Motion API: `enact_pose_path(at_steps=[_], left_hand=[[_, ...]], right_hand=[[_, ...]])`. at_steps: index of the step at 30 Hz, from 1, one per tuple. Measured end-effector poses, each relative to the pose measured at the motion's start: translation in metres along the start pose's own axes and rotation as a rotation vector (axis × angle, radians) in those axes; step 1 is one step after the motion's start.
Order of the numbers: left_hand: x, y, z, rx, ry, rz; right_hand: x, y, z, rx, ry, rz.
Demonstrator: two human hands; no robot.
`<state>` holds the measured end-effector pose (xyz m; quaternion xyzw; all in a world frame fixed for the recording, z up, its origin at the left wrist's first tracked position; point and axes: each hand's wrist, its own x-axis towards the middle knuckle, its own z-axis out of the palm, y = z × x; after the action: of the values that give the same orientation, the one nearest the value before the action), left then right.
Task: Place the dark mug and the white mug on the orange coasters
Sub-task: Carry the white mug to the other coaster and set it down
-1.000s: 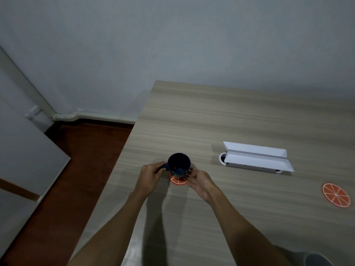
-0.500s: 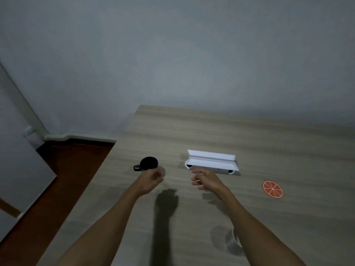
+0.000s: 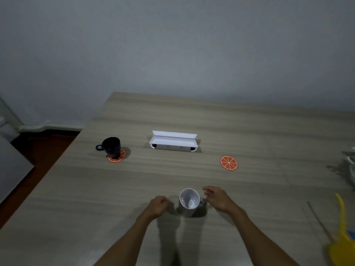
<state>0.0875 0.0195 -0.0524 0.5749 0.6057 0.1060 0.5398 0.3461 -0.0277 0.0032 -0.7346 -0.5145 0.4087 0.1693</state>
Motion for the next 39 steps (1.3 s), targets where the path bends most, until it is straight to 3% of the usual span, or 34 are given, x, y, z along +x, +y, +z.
enact_pose_path(at_steps=[3, 8, 12, 21, 33, 39], left_hand=[[-0.005, -0.004, 0.020, -0.065, -0.015, -0.071], [-0.002, -0.012, 0.030, -0.233, 0.004, -0.184], [-0.005, 0.000, 0.032, -0.451, -0.016, -0.280], [-0.004, 0.049, 0.016, -0.822, -0.112, -0.270], [0.044, 0.142, -0.024, -0.854, -0.269, -0.138], [0.082, 0.173, -0.007, -0.804, -0.370, -0.126]], right_hand=[[0.001, 0.021, 0.014, -0.055, -0.057, -0.066], [0.005, 0.027, 0.028, -0.064, 0.095, -0.126], [0.006, 0.025, 0.025, -0.020, 0.096, -0.183], [0.004, -0.008, -0.015, 0.033, 0.157, -0.274], [0.016, -0.058, -0.086, 0.085, 0.380, -0.291], [0.041, -0.040, -0.122, 0.111, 0.406, -0.207]])
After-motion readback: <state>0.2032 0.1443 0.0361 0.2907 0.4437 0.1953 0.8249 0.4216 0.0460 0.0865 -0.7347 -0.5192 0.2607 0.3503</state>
